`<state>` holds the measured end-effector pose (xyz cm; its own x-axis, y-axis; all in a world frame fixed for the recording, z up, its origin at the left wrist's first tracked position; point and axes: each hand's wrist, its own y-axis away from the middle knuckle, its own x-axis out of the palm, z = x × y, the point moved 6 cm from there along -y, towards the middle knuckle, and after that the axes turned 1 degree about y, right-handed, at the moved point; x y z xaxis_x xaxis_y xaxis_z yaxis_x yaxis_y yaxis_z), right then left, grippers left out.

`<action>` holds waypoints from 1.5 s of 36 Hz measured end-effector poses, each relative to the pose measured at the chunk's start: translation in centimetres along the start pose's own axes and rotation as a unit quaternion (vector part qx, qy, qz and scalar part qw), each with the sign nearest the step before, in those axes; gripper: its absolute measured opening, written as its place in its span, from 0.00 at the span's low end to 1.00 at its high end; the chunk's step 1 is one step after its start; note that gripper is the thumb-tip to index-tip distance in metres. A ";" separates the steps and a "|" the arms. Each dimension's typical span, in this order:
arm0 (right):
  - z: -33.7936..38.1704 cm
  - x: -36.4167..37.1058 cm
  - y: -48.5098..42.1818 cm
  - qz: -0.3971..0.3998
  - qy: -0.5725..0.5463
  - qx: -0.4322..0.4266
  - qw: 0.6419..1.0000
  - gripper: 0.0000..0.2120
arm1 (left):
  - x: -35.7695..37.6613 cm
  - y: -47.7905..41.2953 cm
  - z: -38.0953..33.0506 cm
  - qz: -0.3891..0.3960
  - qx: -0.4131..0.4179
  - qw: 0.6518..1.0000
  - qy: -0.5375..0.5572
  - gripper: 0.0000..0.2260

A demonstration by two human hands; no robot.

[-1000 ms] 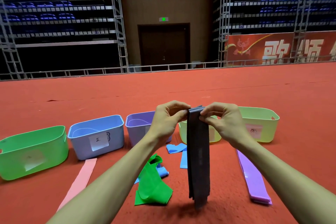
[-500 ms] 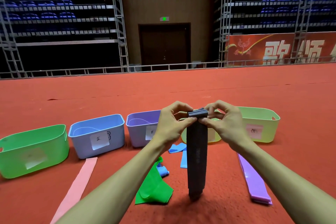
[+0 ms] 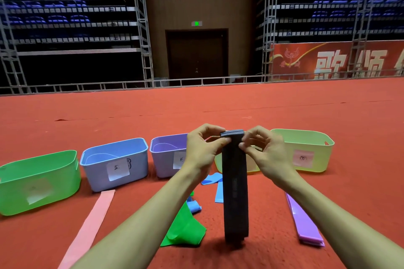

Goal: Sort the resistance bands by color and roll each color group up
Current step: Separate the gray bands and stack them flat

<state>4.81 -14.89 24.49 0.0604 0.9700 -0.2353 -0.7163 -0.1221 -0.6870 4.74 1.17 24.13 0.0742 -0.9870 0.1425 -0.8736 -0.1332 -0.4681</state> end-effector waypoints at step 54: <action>-2.1 -2.3 -2.7 0.059 -0.007 0.090 0.994 0.22 | 0.8 11.2 12.8 0.254 -0.081 0.954 -0.137 0.36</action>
<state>8.05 -17.22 25.39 -0.0399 0.9541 -0.2968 -0.8308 -0.1967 -0.5207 1.18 -2.24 7.90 -0.2748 -0.9097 -0.3113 -0.8916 0.3623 -0.2718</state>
